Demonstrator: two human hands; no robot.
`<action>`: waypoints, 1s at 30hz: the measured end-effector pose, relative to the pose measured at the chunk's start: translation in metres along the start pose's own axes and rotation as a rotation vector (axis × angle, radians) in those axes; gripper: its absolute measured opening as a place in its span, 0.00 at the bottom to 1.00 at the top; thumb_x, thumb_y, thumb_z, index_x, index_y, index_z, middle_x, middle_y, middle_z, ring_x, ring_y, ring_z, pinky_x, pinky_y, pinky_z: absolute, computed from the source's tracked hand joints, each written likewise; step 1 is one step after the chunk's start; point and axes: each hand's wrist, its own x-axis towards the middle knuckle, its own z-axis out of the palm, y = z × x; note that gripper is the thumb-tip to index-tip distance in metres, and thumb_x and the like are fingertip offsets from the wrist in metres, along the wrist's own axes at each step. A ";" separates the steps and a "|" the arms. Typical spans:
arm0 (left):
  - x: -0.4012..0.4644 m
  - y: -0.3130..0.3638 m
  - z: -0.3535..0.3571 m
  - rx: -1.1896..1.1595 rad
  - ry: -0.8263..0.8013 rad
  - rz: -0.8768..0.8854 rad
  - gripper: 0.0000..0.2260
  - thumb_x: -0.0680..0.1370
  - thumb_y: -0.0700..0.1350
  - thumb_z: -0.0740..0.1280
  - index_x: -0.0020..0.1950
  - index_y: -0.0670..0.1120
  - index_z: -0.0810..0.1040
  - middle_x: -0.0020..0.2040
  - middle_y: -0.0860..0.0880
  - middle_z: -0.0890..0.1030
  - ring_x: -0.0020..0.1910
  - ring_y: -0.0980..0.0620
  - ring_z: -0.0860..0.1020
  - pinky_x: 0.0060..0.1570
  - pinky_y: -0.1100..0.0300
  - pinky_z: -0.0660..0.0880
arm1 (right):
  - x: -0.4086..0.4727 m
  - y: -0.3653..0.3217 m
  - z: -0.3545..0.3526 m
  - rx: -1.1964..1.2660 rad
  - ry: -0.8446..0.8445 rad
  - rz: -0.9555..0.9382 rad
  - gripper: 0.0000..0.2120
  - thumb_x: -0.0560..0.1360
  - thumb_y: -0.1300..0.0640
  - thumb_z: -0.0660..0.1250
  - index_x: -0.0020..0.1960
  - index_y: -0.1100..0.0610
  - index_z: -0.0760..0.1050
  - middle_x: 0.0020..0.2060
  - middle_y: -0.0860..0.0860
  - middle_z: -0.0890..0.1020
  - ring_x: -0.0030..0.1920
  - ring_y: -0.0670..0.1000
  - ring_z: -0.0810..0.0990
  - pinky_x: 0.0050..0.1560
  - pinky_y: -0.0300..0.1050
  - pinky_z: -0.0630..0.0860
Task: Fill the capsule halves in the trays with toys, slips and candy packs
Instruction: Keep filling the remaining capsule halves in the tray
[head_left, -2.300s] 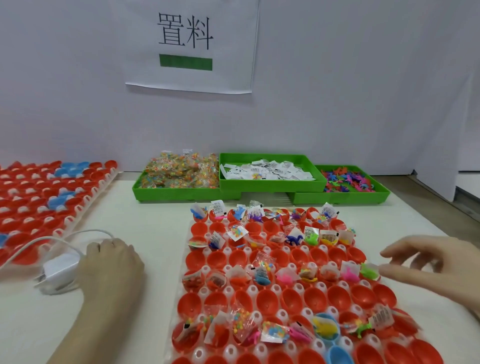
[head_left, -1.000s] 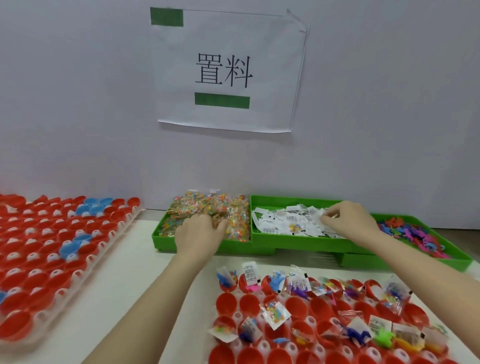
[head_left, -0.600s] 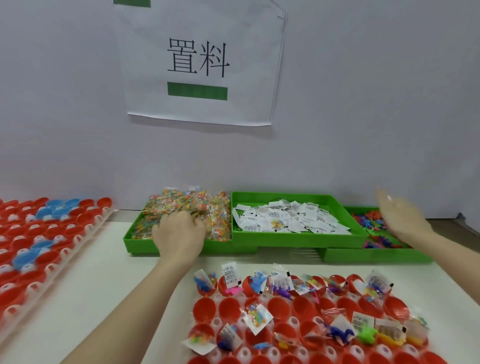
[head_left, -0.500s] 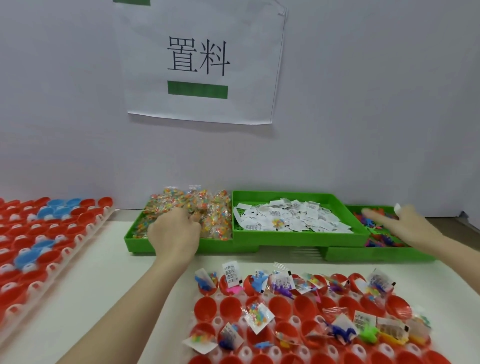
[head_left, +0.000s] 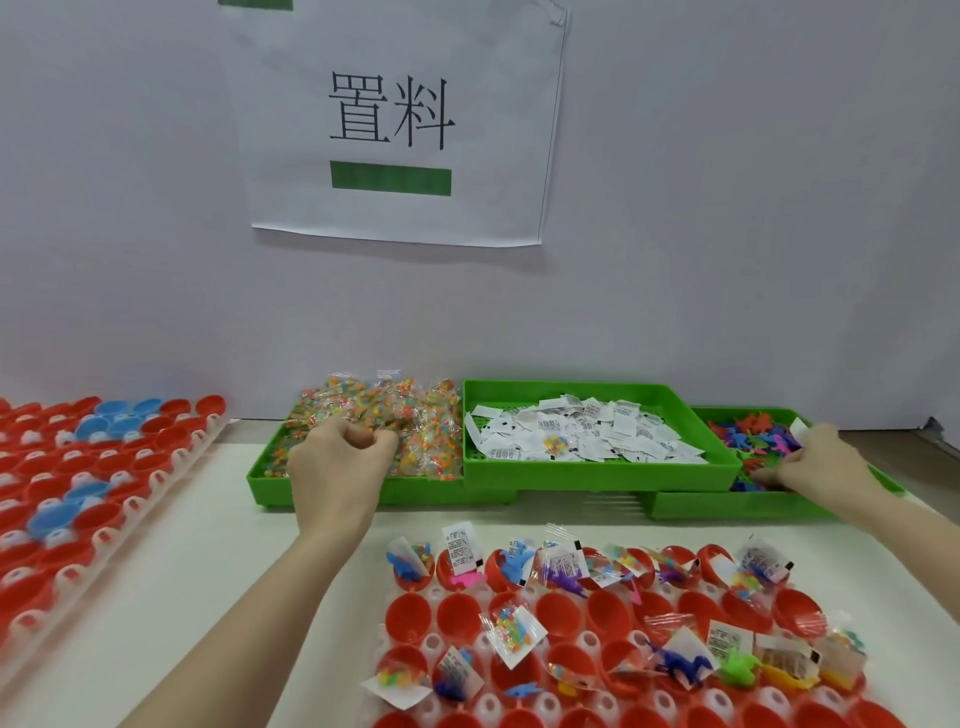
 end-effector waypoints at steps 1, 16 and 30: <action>0.000 0.000 0.001 -0.026 -0.001 -0.023 0.11 0.71 0.41 0.70 0.30 0.48 0.73 0.29 0.55 0.73 0.32 0.62 0.69 0.39 0.61 0.63 | 0.000 0.001 0.000 0.007 0.008 0.001 0.21 0.66 0.65 0.75 0.49 0.67 0.64 0.30 0.56 0.73 0.30 0.52 0.70 0.27 0.43 0.62; -0.004 -0.003 0.002 -0.200 -0.089 -0.051 0.11 0.79 0.38 0.54 0.58 0.44 0.73 0.50 0.42 0.78 0.48 0.44 0.76 0.48 0.52 0.71 | 0.001 -0.004 0.003 0.025 0.023 0.064 0.28 0.63 0.61 0.78 0.52 0.68 0.63 0.35 0.59 0.73 0.33 0.55 0.70 0.31 0.47 0.66; -0.014 0.004 0.001 -0.191 -0.130 0.001 0.09 0.80 0.36 0.54 0.51 0.49 0.69 0.44 0.48 0.75 0.42 0.42 0.76 0.37 0.57 0.67 | 0.003 -0.004 -0.004 -0.068 -0.071 0.003 0.20 0.65 0.54 0.76 0.35 0.64 0.67 0.27 0.55 0.73 0.29 0.53 0.70 0.29 0.43 0.63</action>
